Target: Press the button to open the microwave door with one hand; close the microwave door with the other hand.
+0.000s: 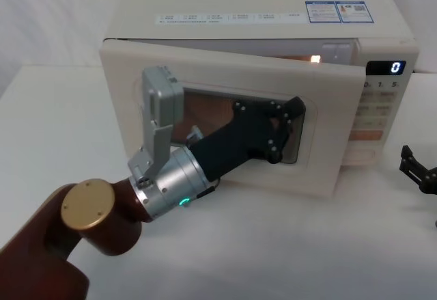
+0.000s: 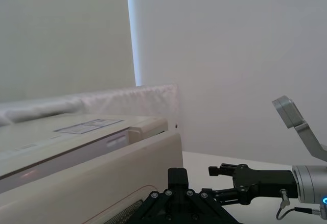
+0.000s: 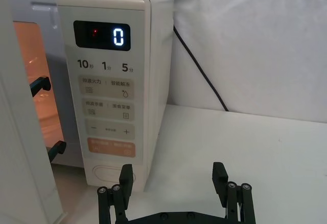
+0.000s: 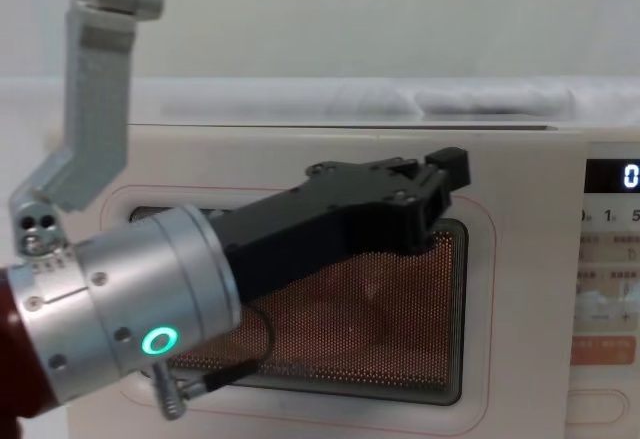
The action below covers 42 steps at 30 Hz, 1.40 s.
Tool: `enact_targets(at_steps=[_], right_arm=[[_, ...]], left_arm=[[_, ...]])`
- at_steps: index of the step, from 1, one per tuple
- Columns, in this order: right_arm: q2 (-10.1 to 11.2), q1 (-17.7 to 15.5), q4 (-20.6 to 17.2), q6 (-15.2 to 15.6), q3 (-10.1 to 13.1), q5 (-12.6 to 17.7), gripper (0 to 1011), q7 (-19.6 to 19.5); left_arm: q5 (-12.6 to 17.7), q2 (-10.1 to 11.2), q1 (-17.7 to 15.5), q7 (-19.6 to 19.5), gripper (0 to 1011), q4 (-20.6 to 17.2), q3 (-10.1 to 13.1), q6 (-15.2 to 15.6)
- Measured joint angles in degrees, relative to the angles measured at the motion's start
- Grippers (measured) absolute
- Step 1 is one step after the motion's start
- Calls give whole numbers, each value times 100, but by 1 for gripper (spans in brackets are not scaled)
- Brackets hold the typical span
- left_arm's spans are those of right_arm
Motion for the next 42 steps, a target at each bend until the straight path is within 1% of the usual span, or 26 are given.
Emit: enact_targets(at_steps=[7, 11, 16, 29, 37, 42], right_arm=[[0, 0, 0, 0, 0, 0, 1002, 0], [0, 0, 0, 0, 0, 0, 1002, 0], [0, 0, 0, 0, 0, 0, 1002, 0], [0, 0, 0, 0, 0, 0, 1002, 0], [0, 0, 0, 0, 0, 0, 1002, 0], [0, 0, 0, 0, 0, 0, 1002, 0]], left_arm=[[34, -95, -149, 126, 0, 165, 88, 32], [219, -192, -242, 537, 0, 258, 84, 244], [327, -277, -316, 758, 0, 327, 51, 379], [517, -483, -443, 1080, 0, 468, -14, 596], [712, -710, -540, 1364, 0, 591, -96, 701], [791, -795, -578, 1445, 0, 626, -120, 794]])
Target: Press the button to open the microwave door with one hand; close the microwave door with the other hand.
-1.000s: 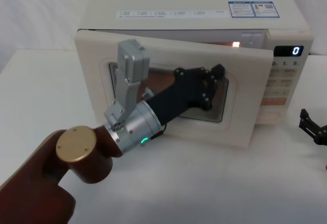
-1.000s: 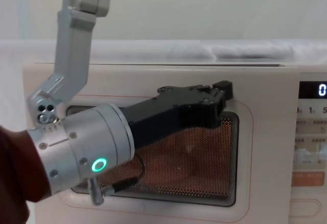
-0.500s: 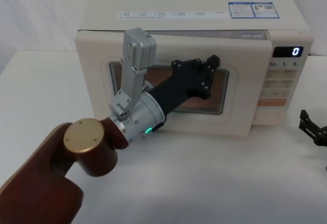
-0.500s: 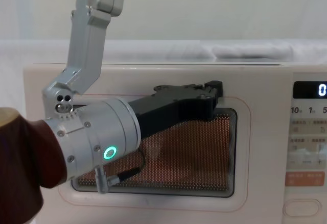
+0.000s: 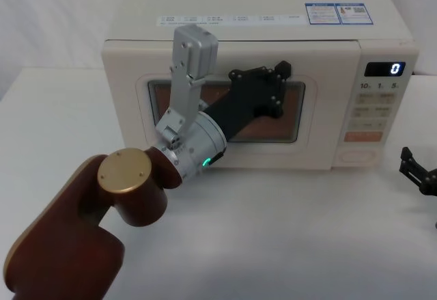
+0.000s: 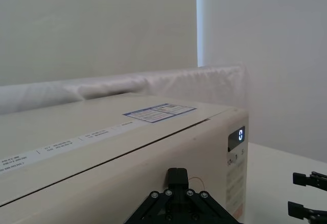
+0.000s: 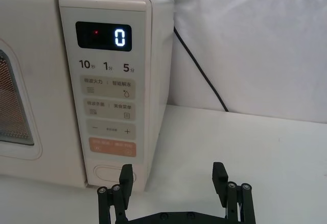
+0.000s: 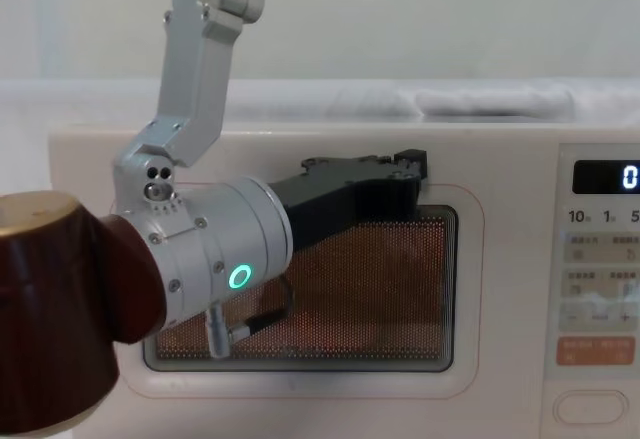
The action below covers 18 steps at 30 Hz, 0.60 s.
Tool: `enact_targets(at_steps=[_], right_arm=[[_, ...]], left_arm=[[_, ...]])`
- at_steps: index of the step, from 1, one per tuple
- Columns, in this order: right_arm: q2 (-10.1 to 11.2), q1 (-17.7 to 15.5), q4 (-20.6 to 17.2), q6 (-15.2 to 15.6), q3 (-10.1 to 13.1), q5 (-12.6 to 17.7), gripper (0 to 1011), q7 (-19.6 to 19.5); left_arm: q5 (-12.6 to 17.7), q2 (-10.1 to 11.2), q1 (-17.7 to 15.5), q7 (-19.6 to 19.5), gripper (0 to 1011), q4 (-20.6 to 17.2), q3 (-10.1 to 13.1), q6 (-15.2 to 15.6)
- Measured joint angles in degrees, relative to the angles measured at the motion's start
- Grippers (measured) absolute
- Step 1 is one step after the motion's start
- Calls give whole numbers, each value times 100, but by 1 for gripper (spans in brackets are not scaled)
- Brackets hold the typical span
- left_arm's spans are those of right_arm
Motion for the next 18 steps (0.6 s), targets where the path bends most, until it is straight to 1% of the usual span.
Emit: enact_targets(at_steps=[11, 16, 17, 18], right_arm=[[0, 0, 0, 0, 0, 0, 1002, 0], [0, 0, 0, 0, 0, 0, 1002, 0], [0, 0, 0, 0, 0, 0, 1002, 0], [0, 0, 0, 0, -1, 0, 1002, 0]], left_arm=[[100, -103, -9, 50, 0, 37, -50, 106], [-118, -48, 22, -365, 0, 2, -40, 25], [-251, 30, 35, -634, 0, -59, 14, -53], [-251, 30, 35, -634, 0, -59, 14, -53]])
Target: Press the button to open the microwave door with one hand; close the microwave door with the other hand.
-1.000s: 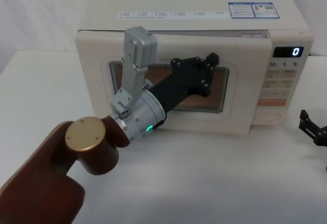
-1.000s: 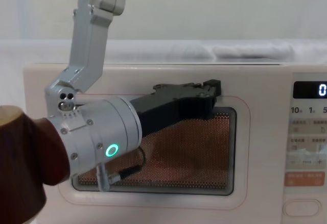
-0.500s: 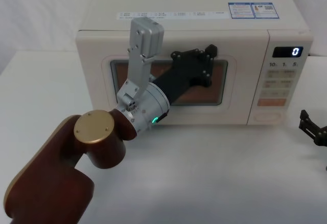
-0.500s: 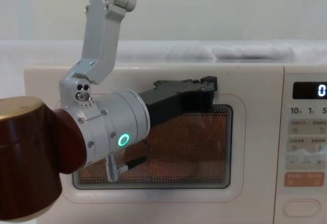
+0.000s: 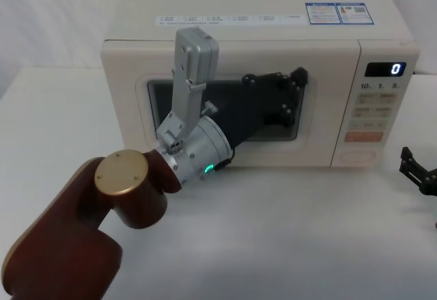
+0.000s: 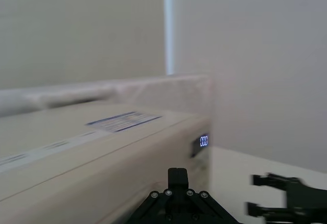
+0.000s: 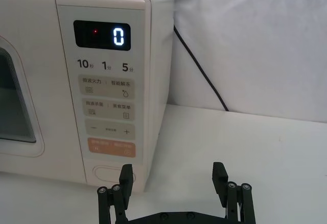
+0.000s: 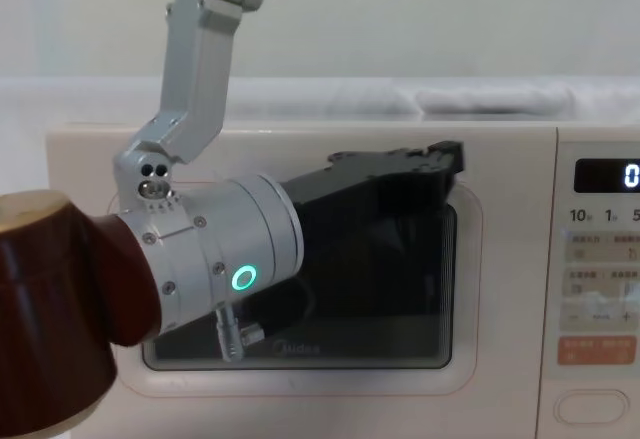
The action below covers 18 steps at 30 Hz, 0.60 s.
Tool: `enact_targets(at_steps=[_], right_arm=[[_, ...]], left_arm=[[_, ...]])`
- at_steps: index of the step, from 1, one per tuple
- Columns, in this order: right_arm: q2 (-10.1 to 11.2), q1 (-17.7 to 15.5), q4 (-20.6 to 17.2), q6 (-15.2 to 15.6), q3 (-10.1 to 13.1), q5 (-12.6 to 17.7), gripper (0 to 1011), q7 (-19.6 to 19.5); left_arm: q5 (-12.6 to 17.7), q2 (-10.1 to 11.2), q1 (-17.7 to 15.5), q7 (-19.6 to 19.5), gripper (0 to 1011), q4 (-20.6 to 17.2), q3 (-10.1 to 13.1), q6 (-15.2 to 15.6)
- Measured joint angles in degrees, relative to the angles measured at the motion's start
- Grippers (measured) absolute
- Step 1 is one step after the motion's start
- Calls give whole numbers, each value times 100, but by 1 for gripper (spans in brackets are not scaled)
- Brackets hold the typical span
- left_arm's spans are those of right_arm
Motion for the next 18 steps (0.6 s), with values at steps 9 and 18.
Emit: enact_targets(at_steps=[9, 18], right_arm=[[0, 0, 0, 0, 0, 0, 1002, 0], [0, 0, 0, 0, 0, 0, 1002, 0]], left_arm=[[-276, 269, 118, -383, 0, -310, 217, -115], [-318, 641, 502, -164, 0, -862, 270, 129]])
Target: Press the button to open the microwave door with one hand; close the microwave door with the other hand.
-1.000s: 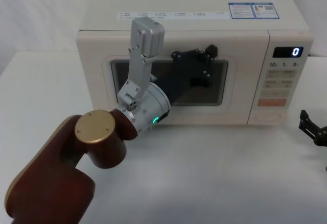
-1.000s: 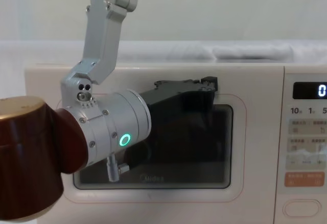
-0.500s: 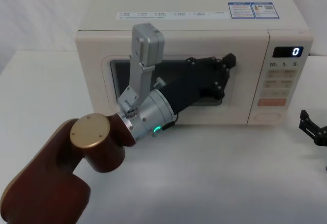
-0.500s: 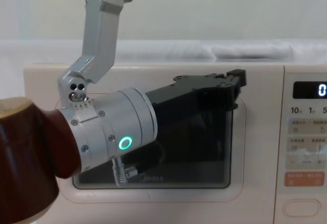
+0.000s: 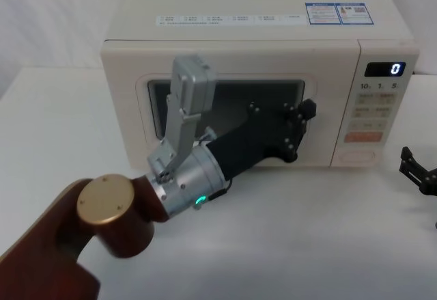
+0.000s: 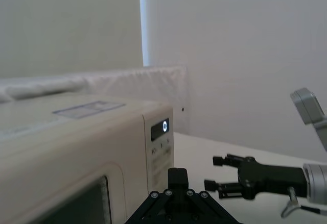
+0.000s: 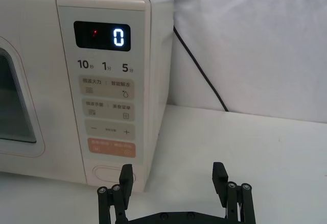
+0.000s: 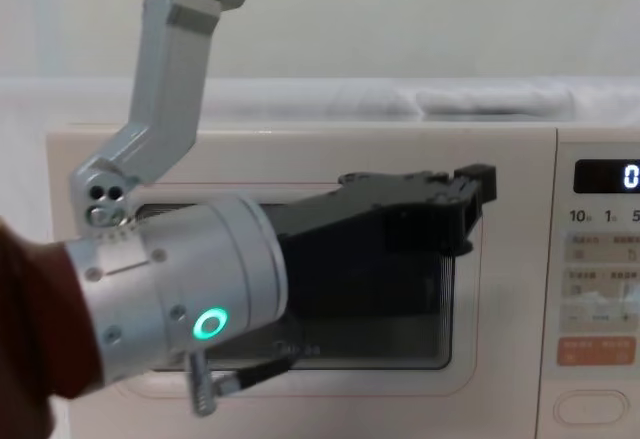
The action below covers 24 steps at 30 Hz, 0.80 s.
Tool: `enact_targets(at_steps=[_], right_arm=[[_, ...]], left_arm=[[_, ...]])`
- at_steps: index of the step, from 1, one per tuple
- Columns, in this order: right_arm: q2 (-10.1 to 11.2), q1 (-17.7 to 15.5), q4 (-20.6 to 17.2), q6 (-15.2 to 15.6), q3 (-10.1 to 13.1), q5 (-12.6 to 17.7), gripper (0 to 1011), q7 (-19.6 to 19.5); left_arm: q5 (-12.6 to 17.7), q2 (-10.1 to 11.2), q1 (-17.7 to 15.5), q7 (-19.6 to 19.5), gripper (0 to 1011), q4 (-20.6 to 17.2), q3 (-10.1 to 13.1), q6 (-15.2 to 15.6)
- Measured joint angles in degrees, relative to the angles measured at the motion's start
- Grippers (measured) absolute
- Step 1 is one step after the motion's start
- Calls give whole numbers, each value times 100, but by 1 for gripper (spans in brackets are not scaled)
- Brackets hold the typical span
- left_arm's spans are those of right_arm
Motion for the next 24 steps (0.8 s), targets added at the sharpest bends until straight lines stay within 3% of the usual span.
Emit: enact_targets(at_steps=[11, 16, 24], right_arm=[[0, 0, 0, 0, 0, 0, 1002, 0], [0, 0, 0, 0, 0, 0, 1002, 1], [0, 0, 0, 0, 0, 0, 1002, 1]], left_arm=[[124, 463, 553, 395, 0, -699, -212, 169], [142, 632, 936, 672, 0, -1062, -495, 195], [214, 649, 1367, 1170, 0, -1461, -1007, 172]])
